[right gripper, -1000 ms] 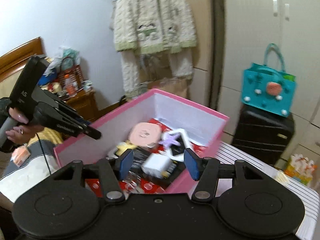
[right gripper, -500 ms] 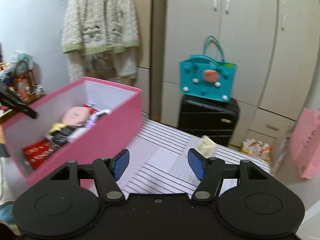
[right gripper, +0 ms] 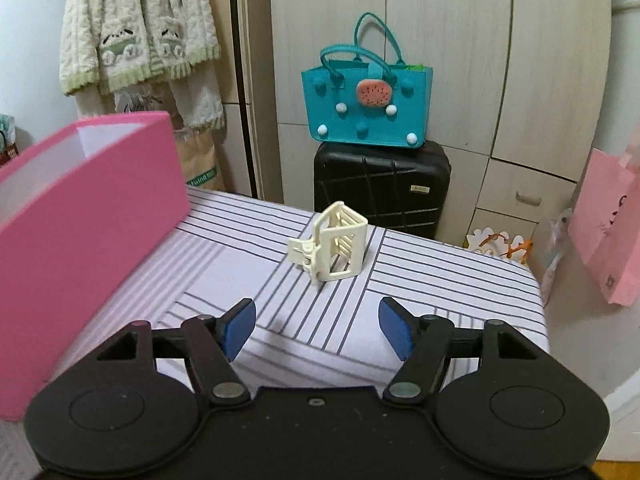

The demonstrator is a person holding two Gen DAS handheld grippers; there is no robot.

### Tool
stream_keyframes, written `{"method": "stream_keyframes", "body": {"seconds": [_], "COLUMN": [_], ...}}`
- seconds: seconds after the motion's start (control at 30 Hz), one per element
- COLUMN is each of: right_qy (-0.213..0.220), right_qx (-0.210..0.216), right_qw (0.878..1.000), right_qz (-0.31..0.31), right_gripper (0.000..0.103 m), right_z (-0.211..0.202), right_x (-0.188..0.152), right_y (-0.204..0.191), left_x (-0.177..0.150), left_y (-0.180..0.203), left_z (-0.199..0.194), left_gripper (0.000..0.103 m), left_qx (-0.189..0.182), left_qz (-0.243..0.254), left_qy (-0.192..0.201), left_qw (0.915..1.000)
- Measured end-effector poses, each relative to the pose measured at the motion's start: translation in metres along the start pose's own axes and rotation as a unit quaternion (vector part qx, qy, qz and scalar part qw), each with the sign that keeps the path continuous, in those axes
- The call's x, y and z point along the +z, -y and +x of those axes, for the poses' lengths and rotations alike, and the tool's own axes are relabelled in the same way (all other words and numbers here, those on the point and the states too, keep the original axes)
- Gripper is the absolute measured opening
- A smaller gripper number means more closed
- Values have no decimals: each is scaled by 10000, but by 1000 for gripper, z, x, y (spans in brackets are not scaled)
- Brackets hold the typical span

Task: Organize rigid objects
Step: 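Move the right tool to the white plastic clip holder and close on it, then carry the white clip holder into the box onto the battery pack, open right tool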

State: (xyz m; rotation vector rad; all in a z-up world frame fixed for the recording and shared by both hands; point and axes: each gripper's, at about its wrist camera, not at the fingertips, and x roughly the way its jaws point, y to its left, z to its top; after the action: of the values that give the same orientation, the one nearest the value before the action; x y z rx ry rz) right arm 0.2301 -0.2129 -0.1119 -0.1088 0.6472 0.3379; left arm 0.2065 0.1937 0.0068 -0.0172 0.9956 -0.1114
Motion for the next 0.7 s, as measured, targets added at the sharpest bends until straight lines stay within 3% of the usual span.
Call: {"method": "stream_keyframes", "body": {"seconds": [0.4,0.5,0.7], "right_qy": [572,649,764], "right_qx": [-177,-161,-67], "right_qw": [9980,9974,9968], "right_qz": [-219,-253,-222], "right_gripper": [73,62,62], "right_z": [45,47,33], "right_x": [18,21,24], "right_y": [-1,-2,-9], "left_x": [-1,-1,-3], "left_y": [0,1,-4], "left_z": [0,-1,-1], "left_gripper": [10,10,7], "left_qx": [44,77,36], "left_qz": [14,8,-70], "left_qy": [13,23,54], "left_qw": [10000,10000,10000]}}
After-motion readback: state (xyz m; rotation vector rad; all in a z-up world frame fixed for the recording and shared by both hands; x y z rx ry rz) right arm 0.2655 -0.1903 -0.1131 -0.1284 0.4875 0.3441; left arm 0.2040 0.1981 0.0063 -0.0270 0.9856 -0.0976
